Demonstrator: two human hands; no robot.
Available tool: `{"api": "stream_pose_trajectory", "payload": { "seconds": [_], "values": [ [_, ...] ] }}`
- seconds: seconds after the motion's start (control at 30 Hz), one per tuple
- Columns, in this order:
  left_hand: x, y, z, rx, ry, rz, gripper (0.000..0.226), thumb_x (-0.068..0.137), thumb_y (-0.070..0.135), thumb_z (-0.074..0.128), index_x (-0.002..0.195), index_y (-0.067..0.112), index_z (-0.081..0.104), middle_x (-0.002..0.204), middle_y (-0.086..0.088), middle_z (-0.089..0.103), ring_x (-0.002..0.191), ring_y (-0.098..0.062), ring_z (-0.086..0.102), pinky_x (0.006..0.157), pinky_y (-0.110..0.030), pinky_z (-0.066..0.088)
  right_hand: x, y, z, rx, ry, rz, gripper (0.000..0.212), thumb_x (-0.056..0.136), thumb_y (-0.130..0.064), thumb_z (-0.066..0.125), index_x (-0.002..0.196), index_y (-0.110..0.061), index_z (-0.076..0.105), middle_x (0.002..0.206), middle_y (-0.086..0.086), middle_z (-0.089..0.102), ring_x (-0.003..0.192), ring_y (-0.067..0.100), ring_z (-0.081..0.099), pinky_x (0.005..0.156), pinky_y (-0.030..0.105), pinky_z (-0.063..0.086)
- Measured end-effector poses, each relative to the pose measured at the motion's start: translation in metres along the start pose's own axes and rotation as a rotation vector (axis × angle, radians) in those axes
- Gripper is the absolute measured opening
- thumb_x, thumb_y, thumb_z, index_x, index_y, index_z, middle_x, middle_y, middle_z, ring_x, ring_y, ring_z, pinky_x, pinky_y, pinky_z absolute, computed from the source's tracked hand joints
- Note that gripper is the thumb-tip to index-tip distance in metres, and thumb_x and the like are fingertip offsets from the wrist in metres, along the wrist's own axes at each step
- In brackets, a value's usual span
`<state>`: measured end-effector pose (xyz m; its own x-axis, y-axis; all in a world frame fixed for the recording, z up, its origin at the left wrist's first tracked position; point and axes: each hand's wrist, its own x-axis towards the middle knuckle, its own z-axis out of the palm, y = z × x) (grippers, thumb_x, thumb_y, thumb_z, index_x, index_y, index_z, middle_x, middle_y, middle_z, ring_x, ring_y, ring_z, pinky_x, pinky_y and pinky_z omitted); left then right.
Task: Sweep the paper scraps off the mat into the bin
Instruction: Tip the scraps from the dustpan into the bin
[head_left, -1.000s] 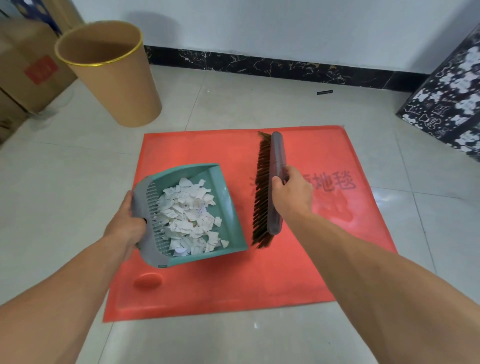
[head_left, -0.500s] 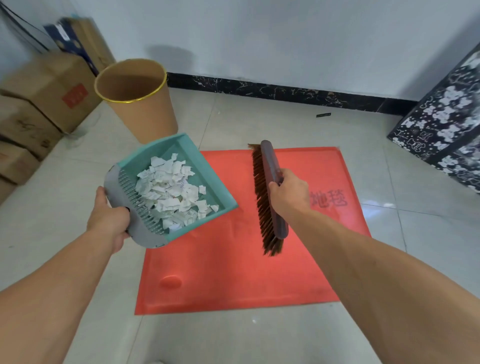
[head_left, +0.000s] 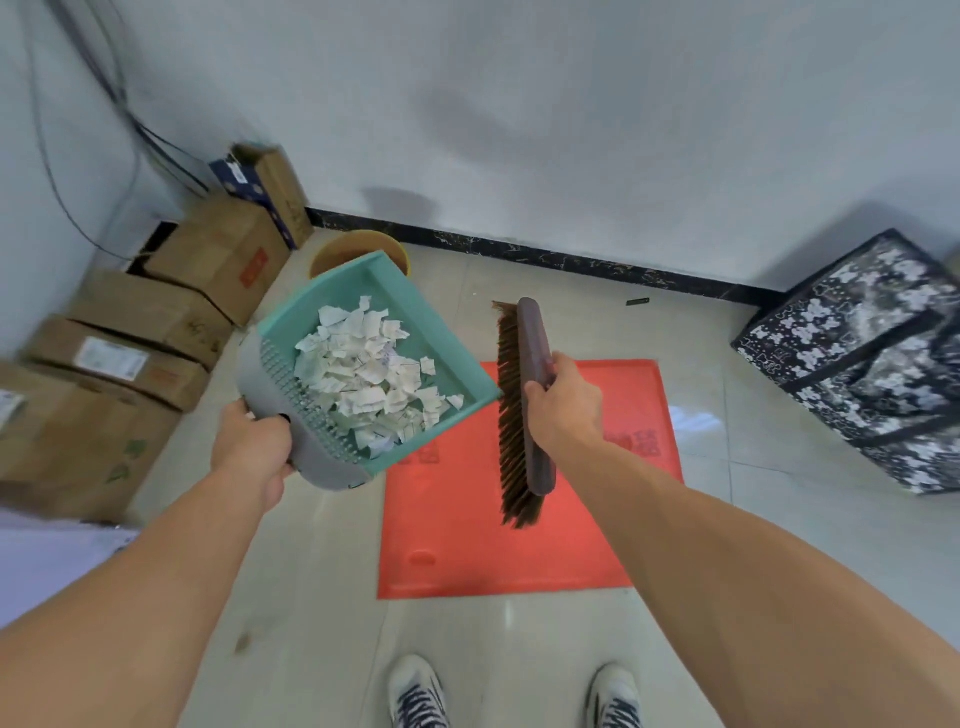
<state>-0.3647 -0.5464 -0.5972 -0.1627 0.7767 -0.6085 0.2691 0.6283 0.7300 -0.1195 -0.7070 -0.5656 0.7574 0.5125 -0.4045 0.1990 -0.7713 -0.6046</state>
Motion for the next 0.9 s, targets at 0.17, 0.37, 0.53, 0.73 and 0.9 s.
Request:
{"api": "stream_pose_trajectory", "payload": {
  "seconds": [0.17, 0.37, 0.53, 0.73, 0.9],
  "values": [
    [-0.018, 0.081, -0.022, -0.038, -0.03, 0.035, 0.05, 0.094, -0.006, 0.043, 0.138, 0.017, 0.042, 0.125, -0.004, 0.056, 0.105, -0.028, 0.056, 0.082, -0.041, 0.049, -0.011, -0.088, -0.026, 0.001, -0.009, -0.062, 0.023, 0.096, -0.023, 0.052, 0.118, -0.016, 0.054, 0.099, 0.006, 0.059, 0.089, 0.027, 0.056, 0.07, 0.028, 0.037],
    [-0.007, 0.146, -0.024, 0.005, 0.024, 0.086, 0.05, 0.093, -0.005, 0.047, 0.139, 0.013, 0.04, 0.13, -0.009, 0.052, 0.104, -0.03, 0.052, 0.081, -0.041, 0.048, 0.016, -0.147, -0.053, -0.057, -0.002, -0.083, 0.026, 0.097, -0.025, 0.051, 0.119, -0.013, 0.055, 0.107, 0.011, 0.063, 0.081, 0.023, 0.048, 0.07, 0.028, 0.038],
    [0.027, 0.172, -0.008, 0.067, 0.075, 0.092, 0.049, 0.089, -0.004, 0.049, 0.136, 0.01, 0.042, 0.121, -0.007, 0.051, 0.108, -0.033, 0.053, 0.081, -0.043, 0.049, 0.06, -0.171, -0.043, -0.079, -0.045, -0.104, 0.027, 0.096, -0.025, 0.05, 0.121, -0.014, 0.055, 0.108, 0.013, 0.063, 0.083, 0.027, 0.052, 0.07, 0.029, 0.04],
    [0.083, 0.181, 0.012, 0.171, 0.215, 0.076, 0.045, 0.086, 0.009, 0.055, 0.129, 0.012, 0.043, 0.119, -0.014, 0.056, 0.104, -0.039, 0.057, 0.074, -0.044, 0.053, 0.124, -0.184, -0.006, -0.095, -0.114, -0.103, 0.024, 0.097, -0.024, 0.05, 0.118, -0.013, 0.054, 0.1, 0.01, 0.062, 0.08, 0.025, 0.057, 0.065, 0.031, 0.044],
    [0.129, 0.178, 0.018, 0.217, 0.267, 0.075, 0.054, 0.071, 0.017, 0.056, 0.123, 0.01, 0.051, 0.114, -0.018, 0.063, 0.095, -0.039, 0.063, 0.077, -0.047, 0.054, 0.162, -0.194, 0.03, -0.077, -0.122, -0.096, 0.018, 0.094, -0.021, 0.052, 0.112, -0.015, 0.053, 0.097, 0.008, 0.061, 0.083, 0.026, 0.058, 0.065, 0.031, 0.041]
  ]
}}
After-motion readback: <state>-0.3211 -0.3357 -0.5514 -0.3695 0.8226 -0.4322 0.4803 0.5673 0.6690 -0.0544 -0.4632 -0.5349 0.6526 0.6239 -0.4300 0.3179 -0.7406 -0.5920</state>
